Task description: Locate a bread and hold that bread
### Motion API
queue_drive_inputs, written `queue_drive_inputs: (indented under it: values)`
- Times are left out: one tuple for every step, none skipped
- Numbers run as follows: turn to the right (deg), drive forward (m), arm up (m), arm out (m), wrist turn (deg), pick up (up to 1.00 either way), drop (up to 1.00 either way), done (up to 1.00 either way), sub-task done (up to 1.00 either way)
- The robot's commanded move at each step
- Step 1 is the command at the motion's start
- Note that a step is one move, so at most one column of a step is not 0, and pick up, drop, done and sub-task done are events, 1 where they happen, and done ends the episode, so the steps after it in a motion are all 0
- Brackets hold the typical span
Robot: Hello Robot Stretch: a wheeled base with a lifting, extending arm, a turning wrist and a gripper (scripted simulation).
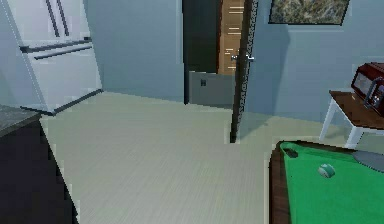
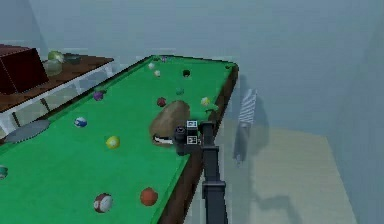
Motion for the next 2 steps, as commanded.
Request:
queue_drive_inputs:
  values:
    - [0.0,0.0,0.1,0.0,0.0,0.0,0.0,0.0,0.0]
    - [0.0,0.0,0.0,0.0,0.0,0.0,0.0,1.0,0.0]
